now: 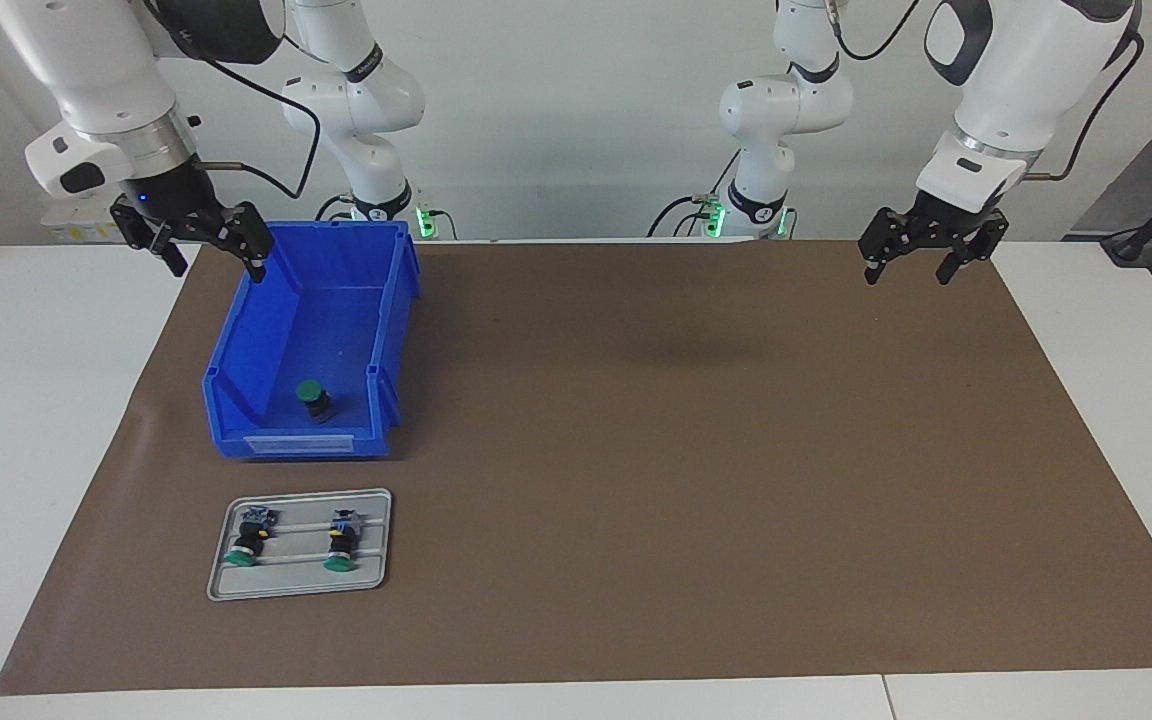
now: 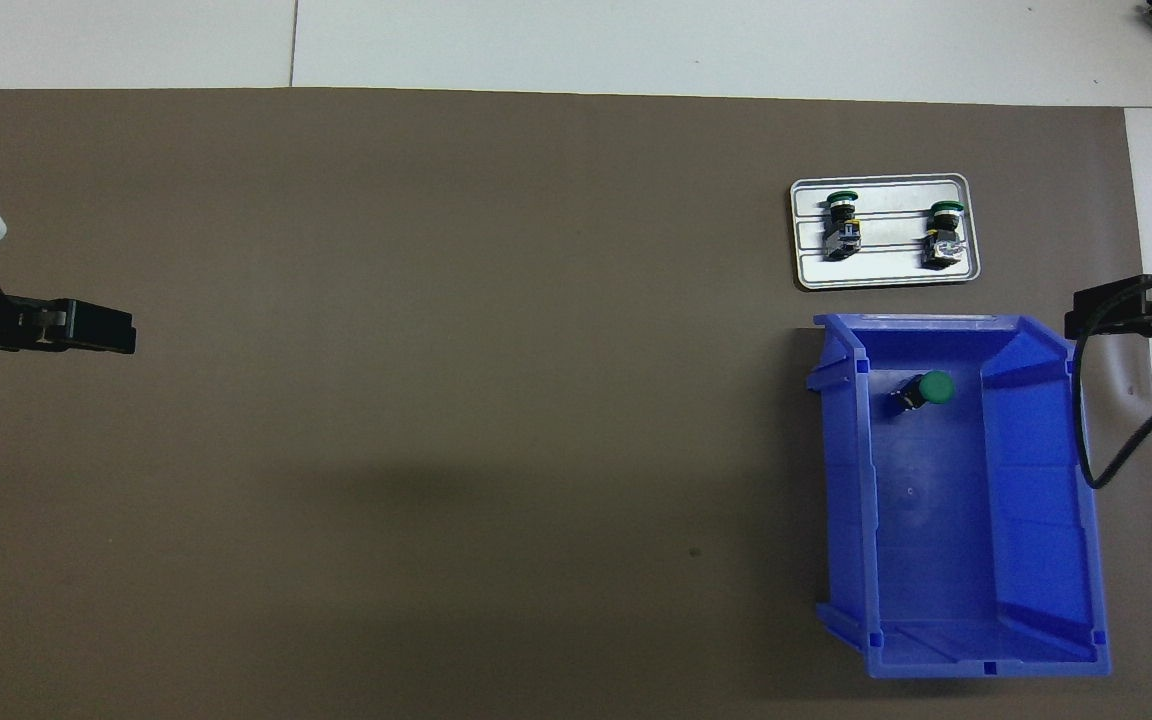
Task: Place and press button with both arms
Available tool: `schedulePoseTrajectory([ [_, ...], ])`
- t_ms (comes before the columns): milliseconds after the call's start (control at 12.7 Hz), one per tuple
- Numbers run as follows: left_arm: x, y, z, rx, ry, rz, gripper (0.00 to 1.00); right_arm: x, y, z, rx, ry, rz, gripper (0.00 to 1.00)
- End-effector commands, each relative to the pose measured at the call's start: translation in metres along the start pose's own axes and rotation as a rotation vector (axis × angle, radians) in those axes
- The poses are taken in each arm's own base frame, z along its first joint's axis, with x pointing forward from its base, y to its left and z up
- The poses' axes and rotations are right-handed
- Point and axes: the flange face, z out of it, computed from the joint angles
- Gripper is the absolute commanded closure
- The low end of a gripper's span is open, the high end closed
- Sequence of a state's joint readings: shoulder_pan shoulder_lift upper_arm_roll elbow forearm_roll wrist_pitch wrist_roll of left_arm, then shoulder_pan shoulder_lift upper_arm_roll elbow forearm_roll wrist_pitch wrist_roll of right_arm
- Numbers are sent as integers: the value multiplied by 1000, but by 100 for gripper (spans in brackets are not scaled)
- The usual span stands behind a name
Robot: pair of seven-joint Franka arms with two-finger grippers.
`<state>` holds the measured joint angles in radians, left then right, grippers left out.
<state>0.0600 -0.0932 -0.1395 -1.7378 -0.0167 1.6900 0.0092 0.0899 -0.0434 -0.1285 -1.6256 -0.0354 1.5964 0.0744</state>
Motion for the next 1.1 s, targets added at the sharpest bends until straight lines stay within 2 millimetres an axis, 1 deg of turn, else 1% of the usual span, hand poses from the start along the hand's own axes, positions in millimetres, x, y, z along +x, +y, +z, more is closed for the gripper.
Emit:
schedulePoseTrajectory([
  [0,-4,-2,1,6,7,-6,0,-1,-1,-5,20,-12,-17,0],
  [236,-4,-1,1,6,6,-3,0,-3,1,-2,23,-36,-8,0],
  [315,-4,-1,1,6,6,-3,0,-6,3,-7,23,-33,-10,0],
  [472,-4,-1,1,6,7,-4,0,-8,-2,-9,16,-29,-22,0],
  [708,-4,-1,1,6,6,-3,0,-8,-3,-10,6,-24,-28,0],
  [787,-4,-1,1,6,6,-3,0,-8,-6,-9,5,-25,-40,0],
  [866,-4,-1,1,6,7,-4,0,-9,-15,-8,1,-23,-58,0],
  [1023,-4,-1,2,6,5,-4,0,-10,-14,-10,-16,-12,-65,0],
])
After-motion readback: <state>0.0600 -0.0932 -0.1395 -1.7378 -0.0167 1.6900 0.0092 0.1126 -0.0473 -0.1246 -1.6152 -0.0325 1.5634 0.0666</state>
